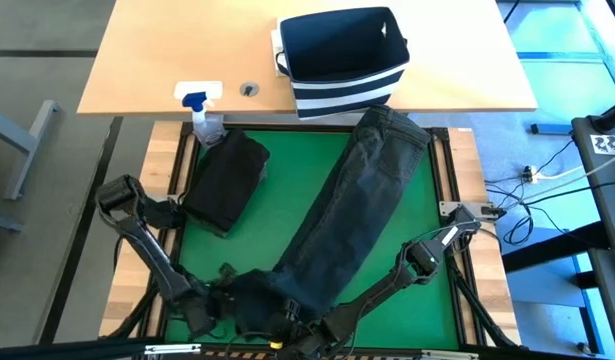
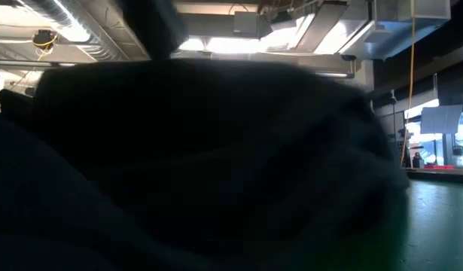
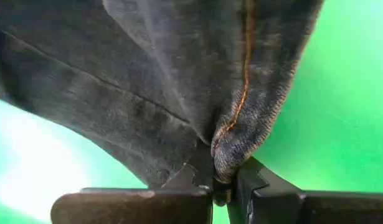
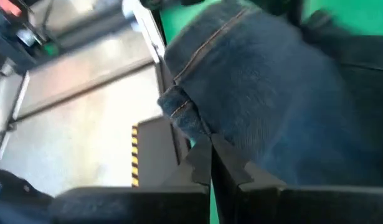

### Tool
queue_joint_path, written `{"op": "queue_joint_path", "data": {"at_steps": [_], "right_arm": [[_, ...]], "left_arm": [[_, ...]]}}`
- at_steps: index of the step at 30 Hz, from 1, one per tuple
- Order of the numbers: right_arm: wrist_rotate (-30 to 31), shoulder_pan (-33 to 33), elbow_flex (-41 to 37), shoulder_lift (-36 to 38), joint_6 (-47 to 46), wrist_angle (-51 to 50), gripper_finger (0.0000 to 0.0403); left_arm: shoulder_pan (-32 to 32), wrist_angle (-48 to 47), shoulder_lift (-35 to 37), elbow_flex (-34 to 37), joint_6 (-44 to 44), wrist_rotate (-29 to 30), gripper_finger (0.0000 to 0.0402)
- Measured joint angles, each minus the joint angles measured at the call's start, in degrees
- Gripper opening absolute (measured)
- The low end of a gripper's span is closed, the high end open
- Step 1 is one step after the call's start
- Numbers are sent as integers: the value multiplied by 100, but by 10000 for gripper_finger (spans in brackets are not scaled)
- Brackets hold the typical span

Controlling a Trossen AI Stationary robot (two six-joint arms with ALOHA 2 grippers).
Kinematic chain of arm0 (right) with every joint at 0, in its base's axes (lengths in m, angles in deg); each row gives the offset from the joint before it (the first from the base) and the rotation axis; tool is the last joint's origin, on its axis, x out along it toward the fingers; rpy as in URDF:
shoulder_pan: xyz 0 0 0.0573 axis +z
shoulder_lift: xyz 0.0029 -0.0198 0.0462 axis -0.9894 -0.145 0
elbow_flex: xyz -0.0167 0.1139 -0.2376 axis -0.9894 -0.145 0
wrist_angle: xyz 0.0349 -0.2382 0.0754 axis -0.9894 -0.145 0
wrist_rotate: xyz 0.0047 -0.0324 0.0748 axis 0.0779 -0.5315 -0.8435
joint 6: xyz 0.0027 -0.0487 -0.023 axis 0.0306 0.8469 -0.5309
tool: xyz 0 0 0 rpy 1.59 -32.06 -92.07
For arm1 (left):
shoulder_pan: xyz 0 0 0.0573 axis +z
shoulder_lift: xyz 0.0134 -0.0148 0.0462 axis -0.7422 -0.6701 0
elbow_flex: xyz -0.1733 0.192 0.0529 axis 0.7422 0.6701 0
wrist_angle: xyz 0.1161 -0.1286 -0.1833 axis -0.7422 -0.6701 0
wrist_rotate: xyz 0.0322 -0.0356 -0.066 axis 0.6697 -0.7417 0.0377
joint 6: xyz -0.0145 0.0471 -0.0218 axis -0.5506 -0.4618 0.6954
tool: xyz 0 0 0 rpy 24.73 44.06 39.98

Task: Fold Laundry from Bin
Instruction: Fold the blue pants

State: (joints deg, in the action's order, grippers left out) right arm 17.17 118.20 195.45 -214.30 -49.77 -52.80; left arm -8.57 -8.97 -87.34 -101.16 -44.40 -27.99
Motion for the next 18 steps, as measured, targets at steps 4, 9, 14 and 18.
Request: {"op": "queue_joint_path", "data": {"at_steps": [4,9,14,18], "right_arm": [[246,35,8,269,240,32,0],[348,120,8,532,521,305,0],[406,192,14,641,719,900,0],[401,276,10,630,723,1399,0]], "left_arm": [[-206,-203,719,21,986,-875,6],[-531,-123,1544,-6,2045,-1224,6],[-880,-147,2168,-268,2609,-1312,6],[-1134,-26,2385,-557,2837,-1247,6]]}}
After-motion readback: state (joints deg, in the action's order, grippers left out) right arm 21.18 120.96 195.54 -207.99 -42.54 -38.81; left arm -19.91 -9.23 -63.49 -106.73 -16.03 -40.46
